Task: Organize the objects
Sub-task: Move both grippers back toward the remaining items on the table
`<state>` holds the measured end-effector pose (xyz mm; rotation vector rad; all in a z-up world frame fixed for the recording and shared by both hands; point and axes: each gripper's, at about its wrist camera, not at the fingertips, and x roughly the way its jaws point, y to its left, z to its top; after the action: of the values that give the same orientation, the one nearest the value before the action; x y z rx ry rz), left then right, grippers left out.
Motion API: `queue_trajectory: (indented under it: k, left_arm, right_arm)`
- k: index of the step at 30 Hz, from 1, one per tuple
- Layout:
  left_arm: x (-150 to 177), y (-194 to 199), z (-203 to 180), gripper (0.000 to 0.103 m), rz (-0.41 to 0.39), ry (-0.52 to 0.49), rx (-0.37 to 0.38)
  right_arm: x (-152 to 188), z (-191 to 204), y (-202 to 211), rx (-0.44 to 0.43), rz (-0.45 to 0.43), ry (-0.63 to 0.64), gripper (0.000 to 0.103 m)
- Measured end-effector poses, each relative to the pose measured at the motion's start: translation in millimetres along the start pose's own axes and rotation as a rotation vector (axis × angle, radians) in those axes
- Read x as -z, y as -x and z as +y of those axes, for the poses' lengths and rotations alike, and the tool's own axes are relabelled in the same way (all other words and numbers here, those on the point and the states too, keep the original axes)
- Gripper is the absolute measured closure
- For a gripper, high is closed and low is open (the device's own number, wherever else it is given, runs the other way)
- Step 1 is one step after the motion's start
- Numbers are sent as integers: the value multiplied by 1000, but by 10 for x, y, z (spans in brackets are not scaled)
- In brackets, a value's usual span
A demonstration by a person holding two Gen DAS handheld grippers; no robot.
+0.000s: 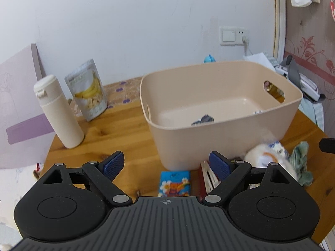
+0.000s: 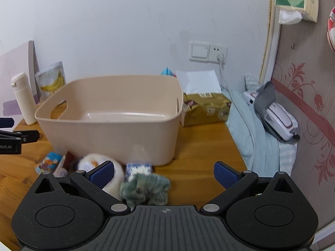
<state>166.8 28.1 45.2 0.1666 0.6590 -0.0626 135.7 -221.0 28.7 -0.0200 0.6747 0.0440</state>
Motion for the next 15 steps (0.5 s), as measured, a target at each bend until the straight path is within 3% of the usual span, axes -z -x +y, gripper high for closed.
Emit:
queue_trajectory:
  k: [15]
  left_arm:
    - [261,-269,19,13,89,0,16]
  right_arm:
    - [307,-25,-240,10,108,-1,0]
